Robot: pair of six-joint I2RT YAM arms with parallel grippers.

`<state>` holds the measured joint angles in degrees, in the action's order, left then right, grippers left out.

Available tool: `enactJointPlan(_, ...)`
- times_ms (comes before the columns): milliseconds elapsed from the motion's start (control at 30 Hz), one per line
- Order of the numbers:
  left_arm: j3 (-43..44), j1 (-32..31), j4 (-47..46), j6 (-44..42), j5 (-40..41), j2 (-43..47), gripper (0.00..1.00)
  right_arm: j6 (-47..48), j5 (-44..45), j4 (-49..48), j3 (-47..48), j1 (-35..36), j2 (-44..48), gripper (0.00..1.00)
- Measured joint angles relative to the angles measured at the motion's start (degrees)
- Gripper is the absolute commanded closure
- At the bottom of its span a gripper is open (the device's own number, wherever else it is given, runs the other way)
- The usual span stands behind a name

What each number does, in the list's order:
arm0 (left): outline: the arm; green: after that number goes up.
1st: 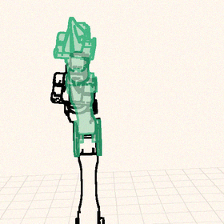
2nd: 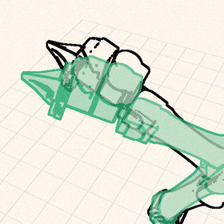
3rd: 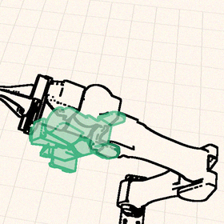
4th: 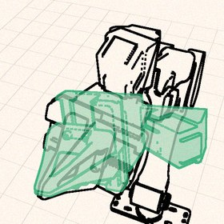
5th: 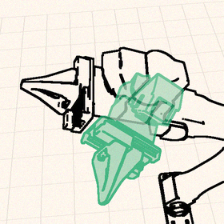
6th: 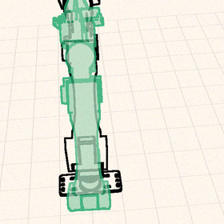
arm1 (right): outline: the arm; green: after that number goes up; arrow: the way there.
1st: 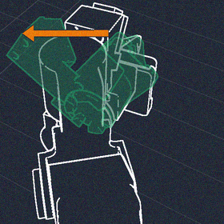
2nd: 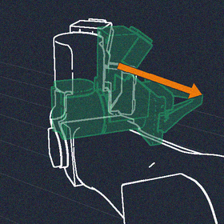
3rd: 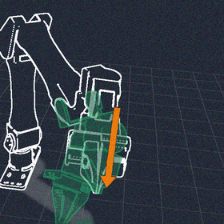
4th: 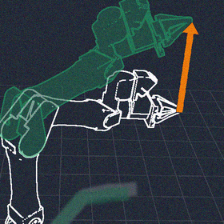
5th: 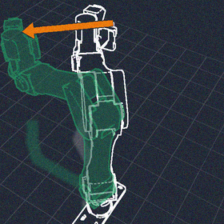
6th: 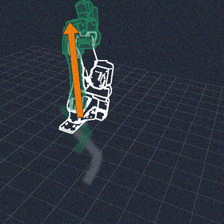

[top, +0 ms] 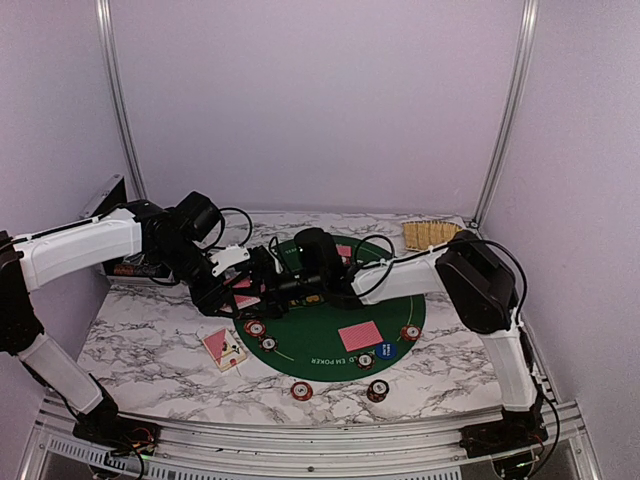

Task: Distribute texas hold em gaming equipment

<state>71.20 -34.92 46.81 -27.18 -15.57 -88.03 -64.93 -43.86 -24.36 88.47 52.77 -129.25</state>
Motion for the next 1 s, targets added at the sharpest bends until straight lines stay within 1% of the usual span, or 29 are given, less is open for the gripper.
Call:
enactJointPlan(200,-0.02,0.0,0.04,-0.02,0.02,0.0,1.0,-0.85,-0.07,-0.26,2.8,0.22,-2.82,0.11)
enactJointPlan(300,-0.02,0.0,0.07,-0.04,0.02,0.0,1.0,-1.01,-0.22,-0.24,3.02,0.2,-2.93,0.18)
enactJointPlan(567,-0.02,0.0,0.22,-0.09,0.13,0.0,1.0,-0.92,-0.79,-0.94,2.67,-0.66,-2.82,0.28)
enactJointPlan(867,-0.02,-0.07,0.2,-0.24,0.07,0.0,1.0,0.68,-0.76,-1.16,-2.05,-1.81,1.09,0.4)
enactJointPlan(1000,-0.02,-0.13,0.22,-0.24,0.09,0.0,1.0,1.31,-0.68,-1.29,-3.69,-2.1,2.54,0.49)
